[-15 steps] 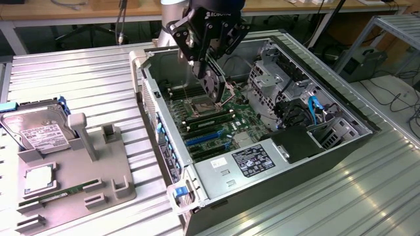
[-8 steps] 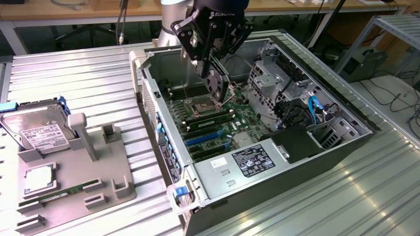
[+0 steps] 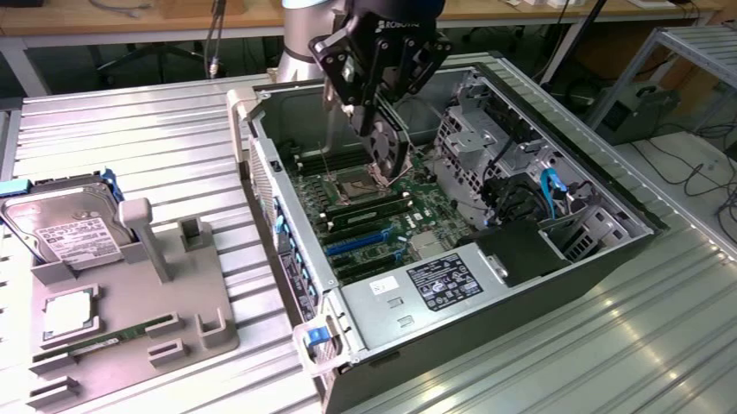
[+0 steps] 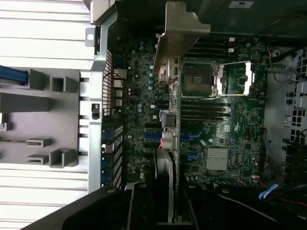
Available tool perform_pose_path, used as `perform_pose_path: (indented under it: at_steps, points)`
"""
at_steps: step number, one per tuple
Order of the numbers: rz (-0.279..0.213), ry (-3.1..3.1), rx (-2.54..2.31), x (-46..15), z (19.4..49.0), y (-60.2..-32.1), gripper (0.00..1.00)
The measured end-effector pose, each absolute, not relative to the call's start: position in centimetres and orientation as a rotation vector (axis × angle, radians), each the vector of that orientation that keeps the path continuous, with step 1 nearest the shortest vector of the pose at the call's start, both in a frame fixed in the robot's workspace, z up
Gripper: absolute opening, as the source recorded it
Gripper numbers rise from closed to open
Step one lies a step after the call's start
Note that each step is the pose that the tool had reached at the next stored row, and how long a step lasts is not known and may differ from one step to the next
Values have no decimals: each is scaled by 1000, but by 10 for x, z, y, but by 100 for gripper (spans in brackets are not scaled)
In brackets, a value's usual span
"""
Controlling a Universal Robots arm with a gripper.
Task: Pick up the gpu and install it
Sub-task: 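Pick up the gpu and move the gpu toward the slot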
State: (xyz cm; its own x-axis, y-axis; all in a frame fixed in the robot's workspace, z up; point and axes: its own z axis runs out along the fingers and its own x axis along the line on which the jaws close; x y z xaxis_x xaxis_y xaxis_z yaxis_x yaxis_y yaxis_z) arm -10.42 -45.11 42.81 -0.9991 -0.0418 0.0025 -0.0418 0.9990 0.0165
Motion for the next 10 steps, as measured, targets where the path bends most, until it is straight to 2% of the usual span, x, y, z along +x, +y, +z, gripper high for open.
perform_pose_path:
  at_steps: [10]
  points:
    - [-26,-3138,66,-94,428,-451,28]
